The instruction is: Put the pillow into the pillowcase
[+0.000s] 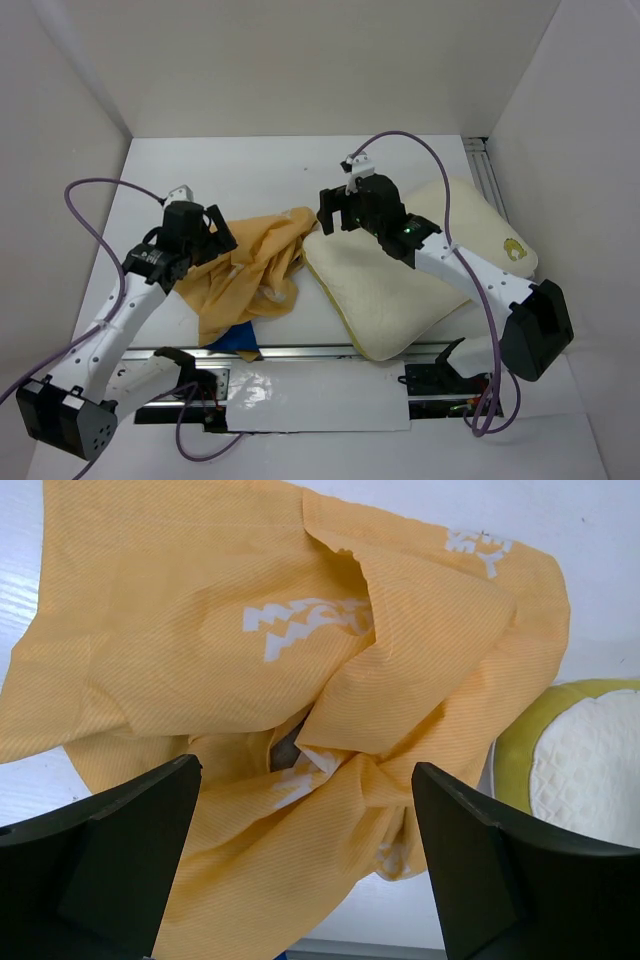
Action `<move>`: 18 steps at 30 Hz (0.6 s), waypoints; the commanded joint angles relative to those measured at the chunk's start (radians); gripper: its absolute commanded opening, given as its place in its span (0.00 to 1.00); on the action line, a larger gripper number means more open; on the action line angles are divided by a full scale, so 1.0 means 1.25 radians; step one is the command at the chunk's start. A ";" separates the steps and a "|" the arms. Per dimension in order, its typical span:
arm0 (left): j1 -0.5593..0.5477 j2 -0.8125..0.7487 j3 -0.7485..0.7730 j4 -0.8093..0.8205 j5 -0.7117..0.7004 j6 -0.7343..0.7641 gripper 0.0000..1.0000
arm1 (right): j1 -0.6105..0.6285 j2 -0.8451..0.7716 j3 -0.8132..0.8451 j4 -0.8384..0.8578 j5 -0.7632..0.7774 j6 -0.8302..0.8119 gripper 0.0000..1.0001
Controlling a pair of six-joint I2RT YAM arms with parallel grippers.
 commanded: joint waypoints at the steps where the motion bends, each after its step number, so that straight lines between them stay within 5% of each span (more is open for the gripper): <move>1: 0.001 0.015 0.006 0.005 -0.003 -0.019 1.00 | 0.007 -0.031 0.014 -0.010 0.012 -0.015 1.00; 18: 0.009 0.176 -0.024 0.017 -0.080 -0.015 1.00 | 0.031 0.035 0.024 -0.048 -0.086 -0.035 1.00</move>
